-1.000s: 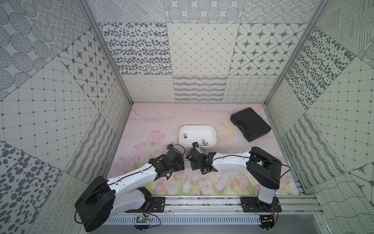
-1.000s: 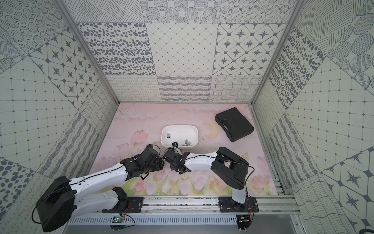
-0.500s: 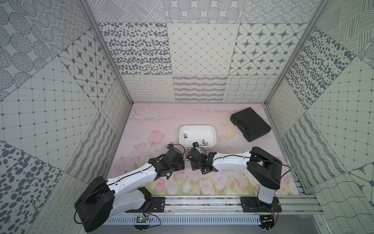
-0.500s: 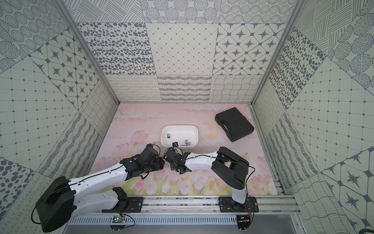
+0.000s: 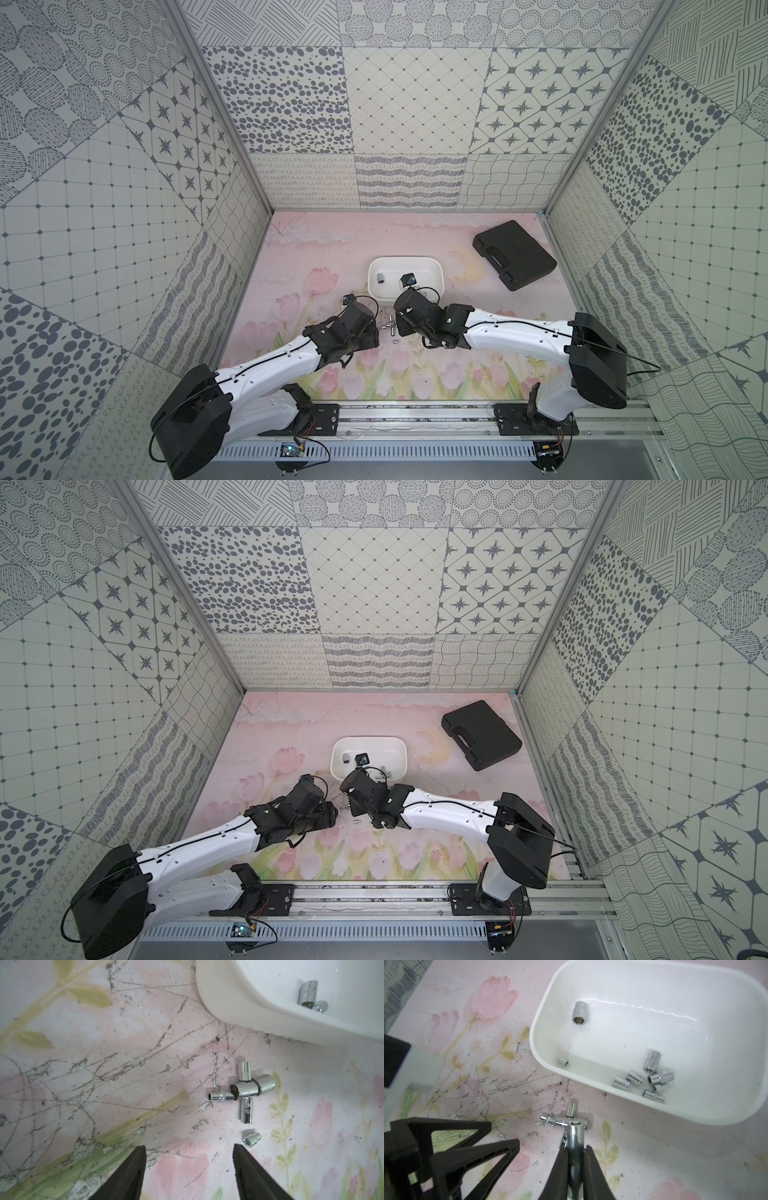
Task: Put the socket on the desktop into the storage box
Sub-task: Place the socket head in the storage box, then pick up the socket head from the center of the board.
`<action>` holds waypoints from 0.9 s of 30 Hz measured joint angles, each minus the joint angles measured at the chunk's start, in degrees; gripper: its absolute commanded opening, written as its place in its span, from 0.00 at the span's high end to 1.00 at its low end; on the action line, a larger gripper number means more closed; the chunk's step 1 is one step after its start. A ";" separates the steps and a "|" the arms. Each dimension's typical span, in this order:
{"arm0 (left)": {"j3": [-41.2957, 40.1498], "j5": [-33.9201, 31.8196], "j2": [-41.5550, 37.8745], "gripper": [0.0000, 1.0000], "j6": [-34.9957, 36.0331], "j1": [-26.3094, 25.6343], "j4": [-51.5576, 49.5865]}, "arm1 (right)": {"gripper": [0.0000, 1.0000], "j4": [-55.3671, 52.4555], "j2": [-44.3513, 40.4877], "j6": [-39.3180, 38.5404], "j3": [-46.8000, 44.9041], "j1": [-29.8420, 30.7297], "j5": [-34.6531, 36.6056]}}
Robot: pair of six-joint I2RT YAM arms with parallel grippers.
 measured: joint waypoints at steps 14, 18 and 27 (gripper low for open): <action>0.00 0.02 0.11 0.29 0.00 0.00 0.00 | 0.74 1.20 14.45 -3.43 7.91 -11.61 -5.09; 0.00 0.02 0.17 0.29 0.00 0.00 0.00 | 0.61 1.38 14.75 -3.45 7.96 -12.02 -5.95; 0.00 0.02 0.20 0.29 0.00 0.00 0.00 | 0.56 1.57 7.89 -3.91 4.50 -11.28 -6.08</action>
